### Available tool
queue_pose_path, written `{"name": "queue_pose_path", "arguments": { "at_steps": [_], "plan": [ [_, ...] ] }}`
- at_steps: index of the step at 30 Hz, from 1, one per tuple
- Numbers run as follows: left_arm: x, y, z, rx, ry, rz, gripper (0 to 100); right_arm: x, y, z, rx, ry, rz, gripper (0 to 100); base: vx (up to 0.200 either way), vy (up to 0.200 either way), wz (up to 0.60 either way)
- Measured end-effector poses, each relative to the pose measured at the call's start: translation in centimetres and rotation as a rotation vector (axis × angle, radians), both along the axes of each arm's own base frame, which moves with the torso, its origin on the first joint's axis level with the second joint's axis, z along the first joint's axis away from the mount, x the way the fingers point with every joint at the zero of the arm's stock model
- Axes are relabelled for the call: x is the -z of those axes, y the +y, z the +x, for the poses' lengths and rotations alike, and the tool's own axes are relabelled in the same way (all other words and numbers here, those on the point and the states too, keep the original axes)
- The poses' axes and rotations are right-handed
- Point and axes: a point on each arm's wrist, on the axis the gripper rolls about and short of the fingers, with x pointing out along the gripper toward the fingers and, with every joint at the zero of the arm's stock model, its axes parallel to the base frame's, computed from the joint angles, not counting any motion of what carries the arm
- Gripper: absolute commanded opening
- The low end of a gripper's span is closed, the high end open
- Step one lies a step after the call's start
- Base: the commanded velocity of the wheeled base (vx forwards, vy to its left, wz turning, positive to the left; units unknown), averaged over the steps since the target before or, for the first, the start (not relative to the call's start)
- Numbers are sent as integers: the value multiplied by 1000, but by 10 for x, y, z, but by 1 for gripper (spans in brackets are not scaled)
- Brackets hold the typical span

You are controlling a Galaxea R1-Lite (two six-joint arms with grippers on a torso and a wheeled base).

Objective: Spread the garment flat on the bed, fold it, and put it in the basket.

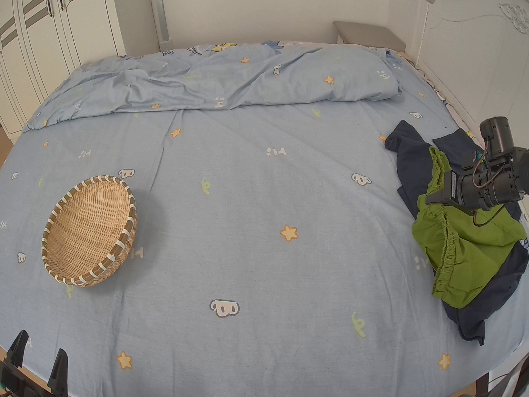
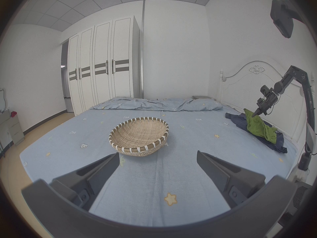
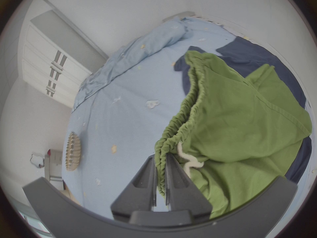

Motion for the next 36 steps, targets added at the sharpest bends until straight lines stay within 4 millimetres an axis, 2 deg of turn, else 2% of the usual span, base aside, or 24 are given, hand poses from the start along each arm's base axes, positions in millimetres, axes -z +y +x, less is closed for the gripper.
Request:
{"name": "queue_pose_path", "arguments": {
  "at_steps": [9,10,12,17,23,27,29,30,36],
  "plan": [
    [0,0,0,0,0,0,100,-54,80,-34,-242,-64,-24,0,0,0,0],
    [0,0,0,0,0,0,100,-62,94,-39,-274,-90,-32,0,0,0,0],
    [0,0,0,0,0,0,100,-68,108,-43,-303,-110,-38,0,0,0,0],
    [0,0,0,0,0,0,100,-86,166,-51,-414,-179,-13,0,0,0,0],
    [0,0,0,0,0,0,100,-90,226,-47,-476,-194,48,0,0,0,0],
    [0,0,0,0,0,0,100,-76,264,-46,-519,-165,64,0,0,0,0],
    [0,0,0,0,0,0,100,-67,277,-44,-530,-149,60,0,0,0,0],
    [0,0,0,0,0,0,100,-62,281,-42,-532,-141,56,100,0,0,0],
    [0,0,0,0,0,0,100,-36,300,-33,-546,-91,25,100,0,0,0]
  ]
}}
